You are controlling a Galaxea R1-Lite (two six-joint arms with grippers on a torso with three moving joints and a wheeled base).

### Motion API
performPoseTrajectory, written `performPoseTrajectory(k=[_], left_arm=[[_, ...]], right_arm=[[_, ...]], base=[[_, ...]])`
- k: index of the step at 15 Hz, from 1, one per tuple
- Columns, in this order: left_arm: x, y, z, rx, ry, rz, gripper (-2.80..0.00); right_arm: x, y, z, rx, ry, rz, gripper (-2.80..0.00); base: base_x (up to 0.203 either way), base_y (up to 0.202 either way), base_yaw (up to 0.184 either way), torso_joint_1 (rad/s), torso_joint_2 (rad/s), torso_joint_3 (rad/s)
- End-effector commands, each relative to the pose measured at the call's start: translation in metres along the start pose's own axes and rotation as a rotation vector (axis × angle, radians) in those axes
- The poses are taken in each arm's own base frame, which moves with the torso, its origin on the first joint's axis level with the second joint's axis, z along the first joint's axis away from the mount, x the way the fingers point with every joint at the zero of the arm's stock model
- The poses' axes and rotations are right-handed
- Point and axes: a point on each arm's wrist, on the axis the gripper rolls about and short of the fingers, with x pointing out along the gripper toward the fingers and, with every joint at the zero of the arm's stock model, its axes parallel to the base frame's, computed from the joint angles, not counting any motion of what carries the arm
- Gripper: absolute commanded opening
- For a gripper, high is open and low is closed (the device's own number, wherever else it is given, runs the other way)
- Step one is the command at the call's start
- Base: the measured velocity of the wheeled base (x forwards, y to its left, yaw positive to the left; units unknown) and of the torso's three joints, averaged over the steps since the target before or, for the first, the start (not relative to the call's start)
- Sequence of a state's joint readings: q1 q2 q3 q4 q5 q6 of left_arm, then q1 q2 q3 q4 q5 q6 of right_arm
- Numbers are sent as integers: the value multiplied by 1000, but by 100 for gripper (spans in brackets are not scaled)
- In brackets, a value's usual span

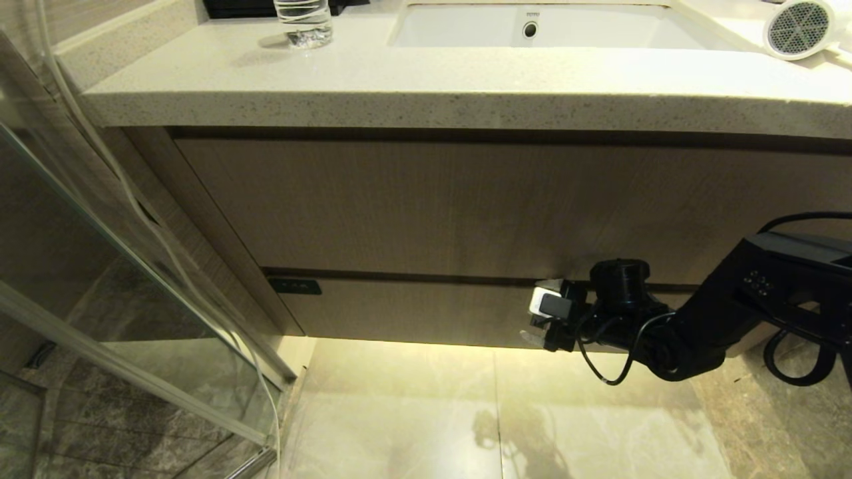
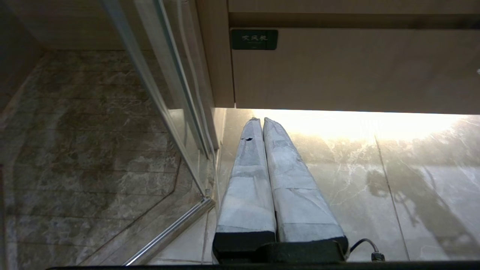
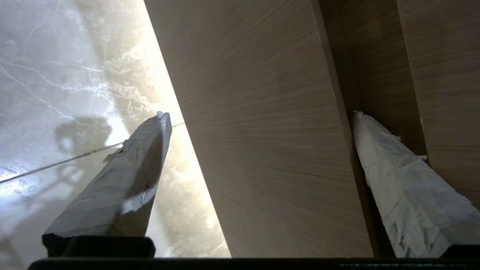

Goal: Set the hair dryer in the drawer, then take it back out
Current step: Pull open the drawer

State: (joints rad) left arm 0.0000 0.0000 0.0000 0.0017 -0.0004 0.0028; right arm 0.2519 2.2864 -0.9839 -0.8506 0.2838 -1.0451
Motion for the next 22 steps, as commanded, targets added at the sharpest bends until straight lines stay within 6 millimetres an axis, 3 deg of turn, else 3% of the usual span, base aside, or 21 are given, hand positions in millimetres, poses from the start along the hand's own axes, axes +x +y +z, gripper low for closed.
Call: performPoseTrajectory(k=[1,8,14,18,20,22], left_arm=[[0,0,0,0,0,0,-280],[0,0,0,0,0,0,-280],[0,0,0,0,0,0,-280],[0,0,0,2,0,0,-280],[0,0,0,1,0,0,-280],[0,0,0,2,0,0,-280]], right_arm=[[2,7,-4,2,9,30,0],[-17,10,1,57,84,193,0],[-36,3,12,64,96,207,0],[-77,-14,31,64,105,207,0],[-116,-26,44,56,118,191,0],[-167,-30,60,44,134,192,0]], base=[[0,0,0,0,0,0],[0,0,0,0,0,0],[0,0,0,0,0,0],[0,0,0,0,0,0],[0,0,0,0,0,0],[0,0,0,0,0,0]])
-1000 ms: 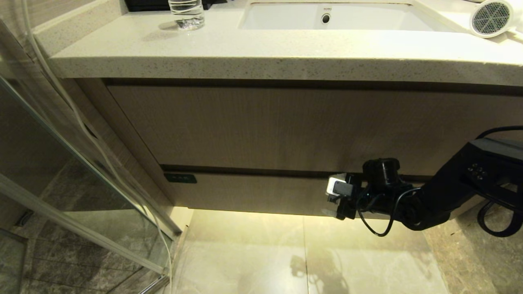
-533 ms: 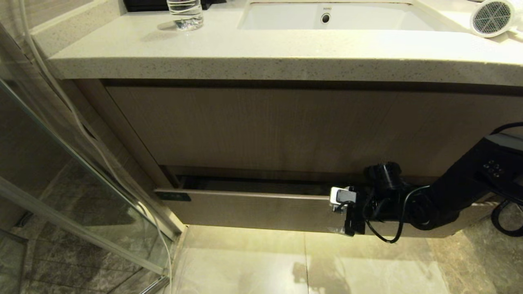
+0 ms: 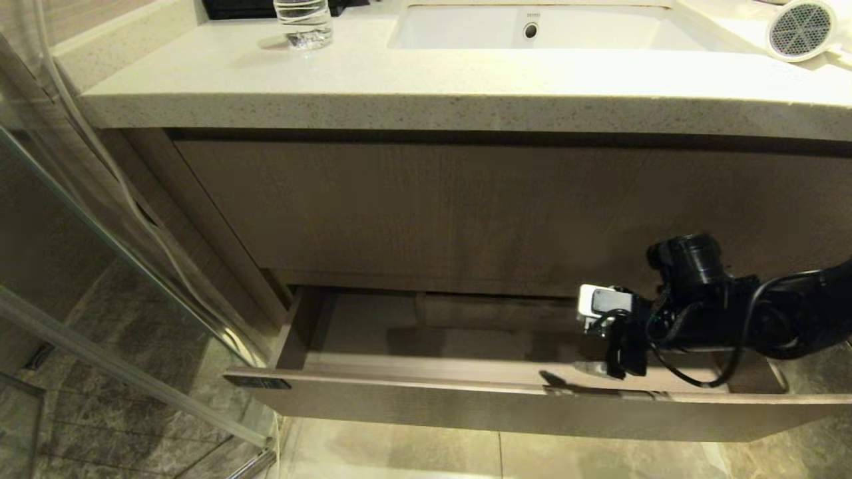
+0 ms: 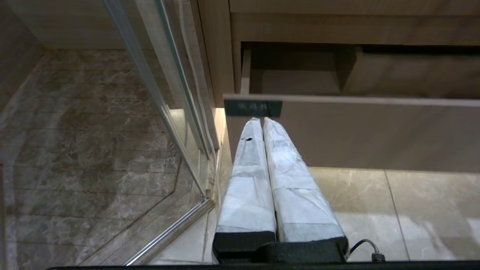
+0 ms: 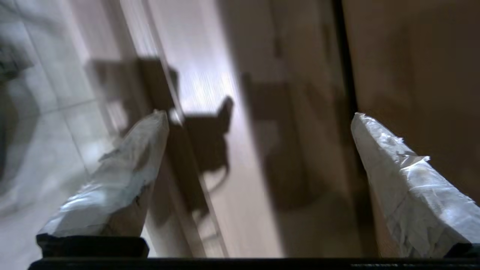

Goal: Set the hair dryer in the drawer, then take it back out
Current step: Pull open the drawer

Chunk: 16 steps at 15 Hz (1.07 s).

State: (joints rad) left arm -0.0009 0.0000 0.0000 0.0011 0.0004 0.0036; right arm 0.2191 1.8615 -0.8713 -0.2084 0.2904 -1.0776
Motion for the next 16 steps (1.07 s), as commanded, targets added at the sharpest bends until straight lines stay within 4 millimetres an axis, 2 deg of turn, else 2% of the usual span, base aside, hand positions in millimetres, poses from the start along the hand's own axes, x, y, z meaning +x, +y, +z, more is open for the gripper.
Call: performPoseTrajectory(k=[1,3,4,5,8,12,14,16], left_arm=[[0,0,0,0,0,0,-280],[0,0,0,0,0,0,-280],[0,0,0,-1,0,0,-280],[0,0,0,-1,0,0,-280],[0,0,0,-1,0,0,-280],[0,0,0,-1,0,0,-280],[0,0,0,1,0,0,-280],[0,0,0,1,0,0,-280]], right_arm=[[-84,10,20,-47,-35,-81,0],[-155,38,29,-87,-56,-150,0],[-183,54,30,-101,-62,-181,0],[-211,73,29,-112,-64,-211,-280],[-272,123,23,-145,-80,-332,-280],[-331,174,21,-125,-40,-503,-280],[-349,188,27,-89,-10,-579,-280],[-369,187,41,-33,-16,-682,-280]], base=[[0,0,0,0,0,0],[0,0,0,0,0,0],[0,0,0,0,0,0],[0,0,0,0,0,0],[0,0,0,0,0,0],[0,0,0,0,0,0],[0,0,0,0,0,0],[0,0,0,0,0,0]])
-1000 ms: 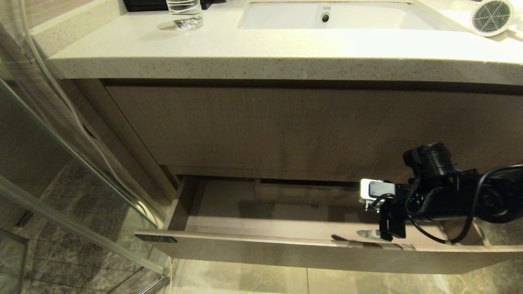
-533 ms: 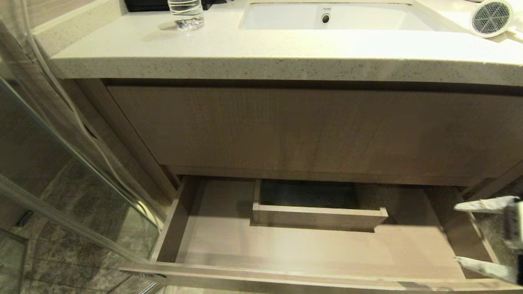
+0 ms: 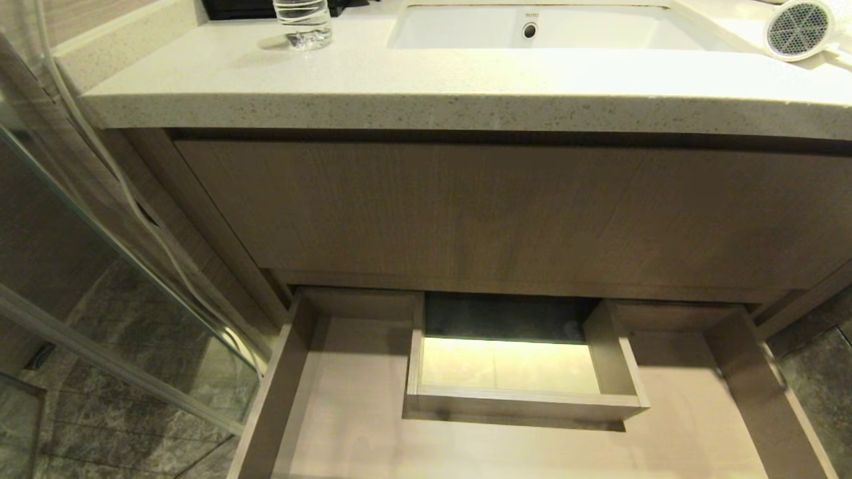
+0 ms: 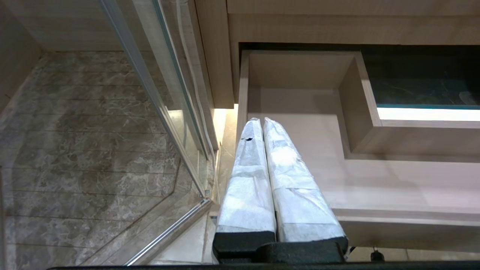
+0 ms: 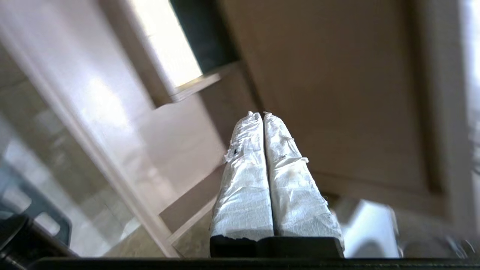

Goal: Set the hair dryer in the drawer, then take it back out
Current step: Pull open the drawer, then pick up the hairdryer

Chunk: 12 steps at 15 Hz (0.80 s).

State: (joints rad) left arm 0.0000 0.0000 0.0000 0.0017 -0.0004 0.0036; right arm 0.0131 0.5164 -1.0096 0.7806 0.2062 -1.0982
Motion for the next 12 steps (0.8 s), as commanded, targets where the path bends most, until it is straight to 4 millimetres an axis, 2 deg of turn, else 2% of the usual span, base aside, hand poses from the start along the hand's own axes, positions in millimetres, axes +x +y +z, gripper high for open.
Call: performPoseTrajectory(k=[1,3,5,6,8,10,12], left_arm=[[0,0,0,-1,0,0,-280],[0,0,0,-1,0,0,-280],[0,0,0,-1,0,0,-280],[0,0,0,0,0,0,-280],[0,0,0,1,0,0,-280],[0,0,0,-1,0,0,-280],[0,0,0,1,0,0,-280]], right_arm=[[-28,-15,21,34,6,-176,-280],[-33,-44,44,69,50,-292,-280],[-16,-80,59,77,137,-422,-280],[-10,-94,62,65,156,-487,-280],[11,-114,55,86,220,-503,-280],[23,-108,44,138,236,-452,-280],[30,-88,32,279,247,-407,-280]], base=[[0,0,0,0,0,0],[0,0,0,0,0,0],[0,0,0,0,0,0],[0,0,0,0,0,0],[0,0,0,0,0,0],[0,0,0,0,0,0],[0,0,0,0,0,0]])
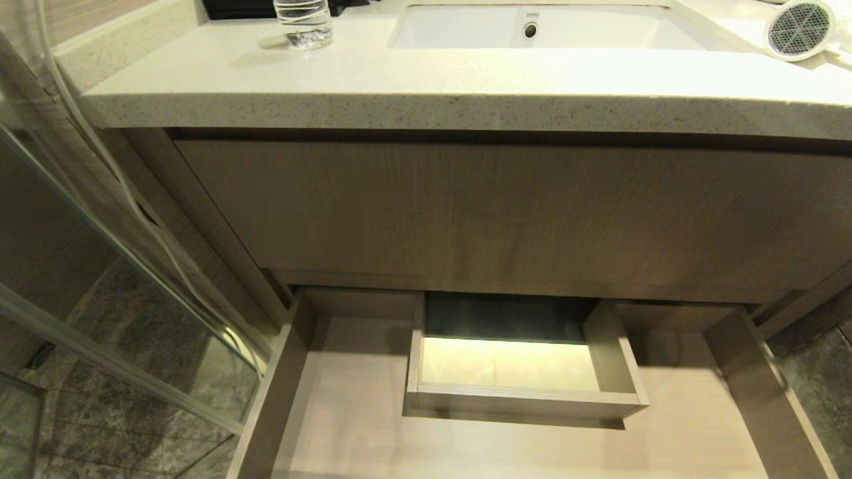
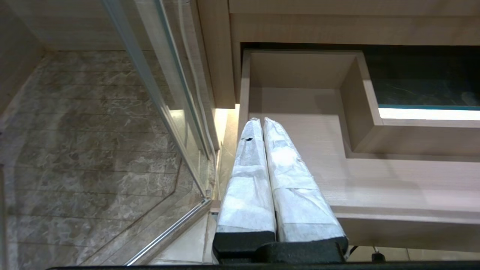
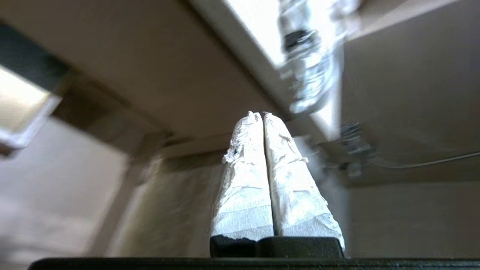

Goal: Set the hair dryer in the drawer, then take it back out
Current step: Pick up the hairdryer

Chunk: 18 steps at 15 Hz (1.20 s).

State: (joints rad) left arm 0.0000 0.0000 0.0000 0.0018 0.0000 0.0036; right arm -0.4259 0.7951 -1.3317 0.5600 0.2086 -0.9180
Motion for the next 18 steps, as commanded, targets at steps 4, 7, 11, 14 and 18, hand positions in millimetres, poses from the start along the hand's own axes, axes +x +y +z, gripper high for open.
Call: performPoseTrajectory(k=[4,7,11,14,18], left_arm=[[0,0,0,0,0,0,-280],[0,0,0,-1,0,0,-280],[0,0,0,-1,0,0,-280],[0,0,0,0,0,0,-280],[0,0,0,-1,0,0,-280]], right_arm=[[4,65,-53,331,164,128,-280],[-9,125,-104,469,211,188,-280],[-11,165,-139,602,178,205,-280],[-12,203,-167,690,121,226,-280],[-18,226,-185,883,-81,203,-280]], base=[[0,0,0,0,0,0],[0,0,0,0,0,0],[0,0,0,0,0,0],[0,0,0,0,0,0],[0,0,0,0,0,0]])
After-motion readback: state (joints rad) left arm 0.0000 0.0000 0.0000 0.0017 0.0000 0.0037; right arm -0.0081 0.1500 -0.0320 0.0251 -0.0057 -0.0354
